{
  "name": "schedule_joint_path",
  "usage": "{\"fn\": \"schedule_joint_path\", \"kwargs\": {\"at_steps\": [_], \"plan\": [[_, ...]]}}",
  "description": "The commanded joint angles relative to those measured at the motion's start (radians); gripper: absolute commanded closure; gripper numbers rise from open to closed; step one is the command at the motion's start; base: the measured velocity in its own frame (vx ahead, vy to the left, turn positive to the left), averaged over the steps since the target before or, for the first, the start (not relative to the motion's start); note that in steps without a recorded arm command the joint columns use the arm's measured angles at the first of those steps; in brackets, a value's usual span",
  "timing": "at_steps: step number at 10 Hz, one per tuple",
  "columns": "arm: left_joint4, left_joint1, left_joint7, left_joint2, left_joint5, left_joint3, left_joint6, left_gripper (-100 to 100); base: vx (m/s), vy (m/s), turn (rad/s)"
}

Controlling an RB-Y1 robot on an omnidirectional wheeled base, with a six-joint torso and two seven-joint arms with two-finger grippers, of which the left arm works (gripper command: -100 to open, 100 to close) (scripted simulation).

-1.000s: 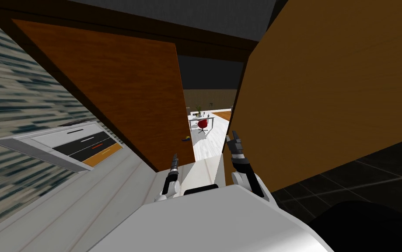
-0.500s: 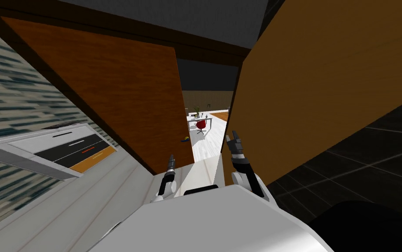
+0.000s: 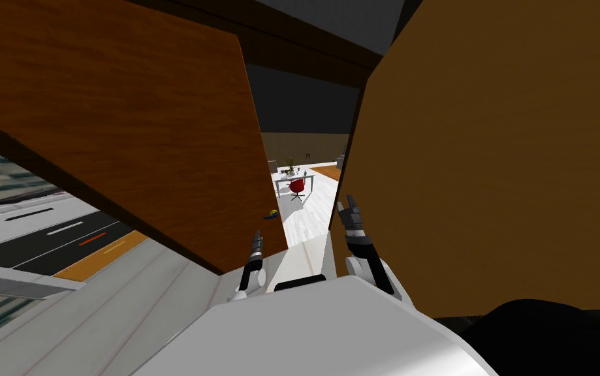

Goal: Pull the door open

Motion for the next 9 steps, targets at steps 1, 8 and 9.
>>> {"fn": "schedule_joint_path", "kwargs": {"at_steps": [1, 8, 9], "plan": [[0.004, -0.003, 0.003, -0.010, 0.000, 0.002, -0.003, -100, 0.193, 0.027, -0.078], [0.004, -0.006, 0.006, -0.049, 0.002, 0.008, -0.007, -100, 0.223, -0.009, -0.021], [0.003, -0.005, 0.005, -0.047, 0.001, 0.008, -0.006, -100, 0.090, -0.012, 0.003]]}}
